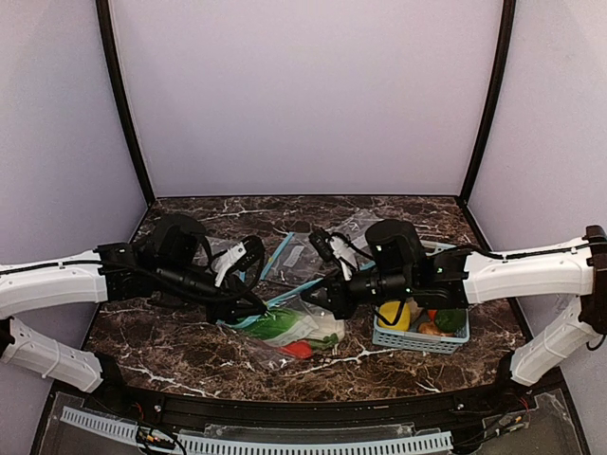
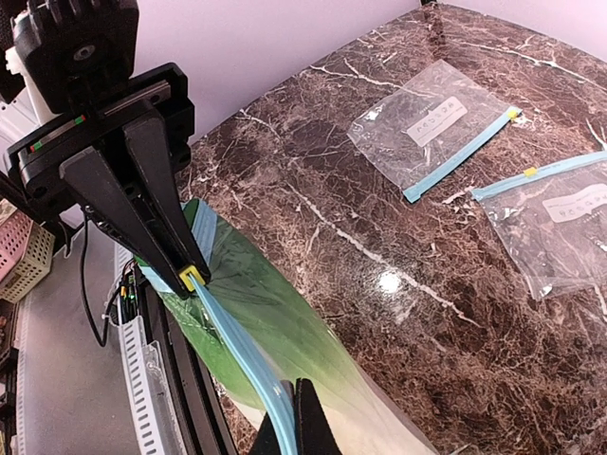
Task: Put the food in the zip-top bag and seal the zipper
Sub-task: Zip the zipper of the food storage bag.
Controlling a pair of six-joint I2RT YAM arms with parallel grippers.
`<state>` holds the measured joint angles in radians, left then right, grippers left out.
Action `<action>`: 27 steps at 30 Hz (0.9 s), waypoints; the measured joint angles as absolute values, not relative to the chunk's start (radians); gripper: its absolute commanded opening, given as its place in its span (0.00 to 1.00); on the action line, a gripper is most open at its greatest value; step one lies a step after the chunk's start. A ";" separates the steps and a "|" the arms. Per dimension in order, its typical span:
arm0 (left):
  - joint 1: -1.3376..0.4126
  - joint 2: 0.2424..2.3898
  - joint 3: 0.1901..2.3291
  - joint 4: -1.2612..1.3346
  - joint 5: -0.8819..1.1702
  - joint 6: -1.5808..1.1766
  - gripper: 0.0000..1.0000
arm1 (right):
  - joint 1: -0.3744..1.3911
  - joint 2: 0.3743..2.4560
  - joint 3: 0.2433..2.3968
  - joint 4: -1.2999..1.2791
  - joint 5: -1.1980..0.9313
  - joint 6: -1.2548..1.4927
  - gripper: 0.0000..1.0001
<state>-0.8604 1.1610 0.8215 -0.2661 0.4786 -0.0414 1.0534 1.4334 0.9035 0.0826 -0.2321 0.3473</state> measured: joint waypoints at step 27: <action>-0.833 1.111 0.762 -0.271 0.507 -0.045 0.01 | 1.021 1.434 0.875 0.105 -0.298 0.328 0.04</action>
